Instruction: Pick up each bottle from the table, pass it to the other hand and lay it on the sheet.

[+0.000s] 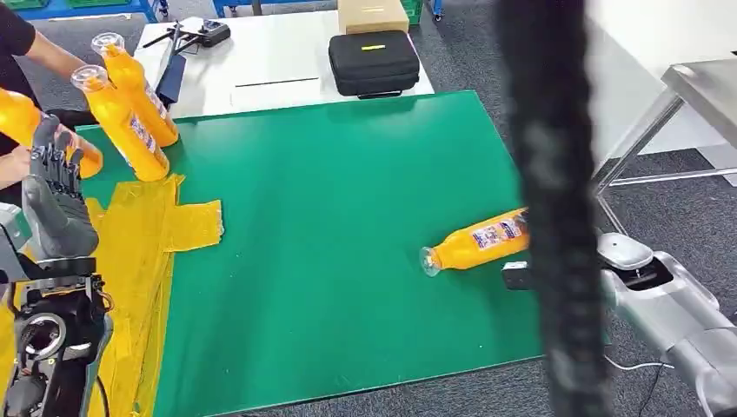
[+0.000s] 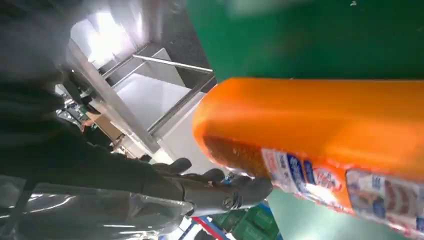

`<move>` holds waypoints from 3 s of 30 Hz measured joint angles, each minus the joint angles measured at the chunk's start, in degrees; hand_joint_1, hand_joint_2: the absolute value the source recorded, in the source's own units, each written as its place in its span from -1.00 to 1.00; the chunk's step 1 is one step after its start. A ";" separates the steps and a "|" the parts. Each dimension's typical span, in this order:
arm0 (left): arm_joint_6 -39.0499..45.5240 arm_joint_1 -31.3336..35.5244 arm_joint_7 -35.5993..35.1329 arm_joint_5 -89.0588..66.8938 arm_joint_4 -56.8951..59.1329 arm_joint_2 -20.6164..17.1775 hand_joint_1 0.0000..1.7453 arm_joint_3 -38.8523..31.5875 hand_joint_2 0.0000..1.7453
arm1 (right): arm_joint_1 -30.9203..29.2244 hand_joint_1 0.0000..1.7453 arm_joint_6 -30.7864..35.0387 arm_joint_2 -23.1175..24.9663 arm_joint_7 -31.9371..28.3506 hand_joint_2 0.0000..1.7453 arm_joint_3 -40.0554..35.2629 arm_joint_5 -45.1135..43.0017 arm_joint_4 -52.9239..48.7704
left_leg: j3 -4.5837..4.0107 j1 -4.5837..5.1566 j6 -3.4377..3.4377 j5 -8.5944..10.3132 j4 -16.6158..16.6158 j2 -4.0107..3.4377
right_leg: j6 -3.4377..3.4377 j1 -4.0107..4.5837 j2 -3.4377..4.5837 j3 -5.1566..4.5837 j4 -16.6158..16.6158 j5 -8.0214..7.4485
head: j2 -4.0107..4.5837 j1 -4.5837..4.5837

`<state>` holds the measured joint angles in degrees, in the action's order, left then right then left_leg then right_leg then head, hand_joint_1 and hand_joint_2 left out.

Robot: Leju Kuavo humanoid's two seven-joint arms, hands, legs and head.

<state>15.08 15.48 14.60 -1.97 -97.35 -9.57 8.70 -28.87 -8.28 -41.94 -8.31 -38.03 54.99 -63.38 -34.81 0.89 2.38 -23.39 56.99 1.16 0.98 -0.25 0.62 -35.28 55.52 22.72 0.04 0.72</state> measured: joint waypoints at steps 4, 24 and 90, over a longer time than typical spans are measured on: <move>0.02 0.01 0.02 0.00 -0.11 0.04 -1.00 0.46 -1.00 | -1.01 -1.00 0.24 0.78 -0.02 1.00 -0.91 0.06 1.72 | 0.01 0.00 0.00 0.00 0.00 0.00 | 0.00 0.00 0.00 0.01 0.00 0.00 | 0.00 -0.02; 1.46 0.53 0.09 1.75 -0.39 0.07 -1.00 2.31 -1.00 | -11.58 -1.00 15.39 14.62 4.76 1.00 -6.53 10.29 28.76 | 0.40 0.00 0.02 0.03 0.00 -0.02 | 0.01 0.00 0.02 0.36 -0.01 -0.01 | 0.00 -0.02; 1.97 2.56 -1.62 4.92 -0.39 0.83 -1.00 4.90 -1.00 | -11.14 1.00 2.38 17.24 3.98 1.00 5.80 -3.81 36.15 | 0.55 0.01 0.08 0.09 0.02 0.01 | 0.08 0.00 0.00 0.53 -0.07 -0.08 | 0.00 -0.04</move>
<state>17.05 18.04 12.98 2.95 -97.74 -8.74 13.59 -40.00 -5.90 -24.70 -4.32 -32.24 51.18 -27.23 -34.25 0.90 2.47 -23.30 57.01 1.17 1.05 -0.24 0.63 -34.75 55.45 22.64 0.04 0.68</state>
